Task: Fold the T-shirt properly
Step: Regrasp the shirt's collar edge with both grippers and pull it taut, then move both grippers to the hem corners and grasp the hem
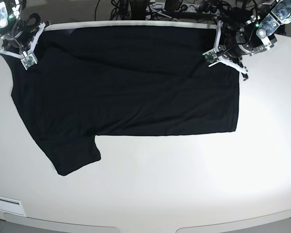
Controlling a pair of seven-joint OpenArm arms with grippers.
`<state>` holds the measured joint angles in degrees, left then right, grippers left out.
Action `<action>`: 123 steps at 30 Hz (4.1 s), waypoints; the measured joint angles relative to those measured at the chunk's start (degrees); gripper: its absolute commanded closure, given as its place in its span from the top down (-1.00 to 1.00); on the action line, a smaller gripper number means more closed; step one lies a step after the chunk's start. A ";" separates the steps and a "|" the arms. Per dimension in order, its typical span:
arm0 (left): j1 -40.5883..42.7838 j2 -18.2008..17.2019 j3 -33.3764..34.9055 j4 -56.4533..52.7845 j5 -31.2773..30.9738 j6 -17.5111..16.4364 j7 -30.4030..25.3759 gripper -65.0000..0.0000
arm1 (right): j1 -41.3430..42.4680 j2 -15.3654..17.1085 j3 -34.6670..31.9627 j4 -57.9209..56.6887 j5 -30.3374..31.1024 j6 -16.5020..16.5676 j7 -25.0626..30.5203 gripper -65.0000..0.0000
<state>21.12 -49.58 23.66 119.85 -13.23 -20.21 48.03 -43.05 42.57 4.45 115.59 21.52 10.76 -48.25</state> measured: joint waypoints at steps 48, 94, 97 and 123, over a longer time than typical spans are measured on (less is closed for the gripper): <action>1.27 -0.24 1.36 9.66 24.74 21.38 2.69 -1.00 | 3.85 -0.35 -0.39 12.02 -15.13 -10.69 -4.92 -0.71; -38.93 21.53 -26.29 -60.28 -50.45 -3.63 8.66 -1.00 | 10.01 -0.96 -0.48 12.00 -14.51 -15.04 1.29 -0.42; -39.04 21.55 -26.29 -60.26 -49.83 -3.82 8.72 -1.00 | 16.44 -1.14 -0.46 10.34 -14.43 -18.18 2.36 -0.10; -38.91 21.68 -26.25 -60.24 -48.72 -7.72 8.68 -1.00 | 77.75 -13.27 -0.15 -81.11 25.97 15.69 4.17 -0.10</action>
<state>-17.78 -27.90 -2.59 59.61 -61.95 -27.92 56.71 34.70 29.30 4.29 34.48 47.48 26.46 -44.07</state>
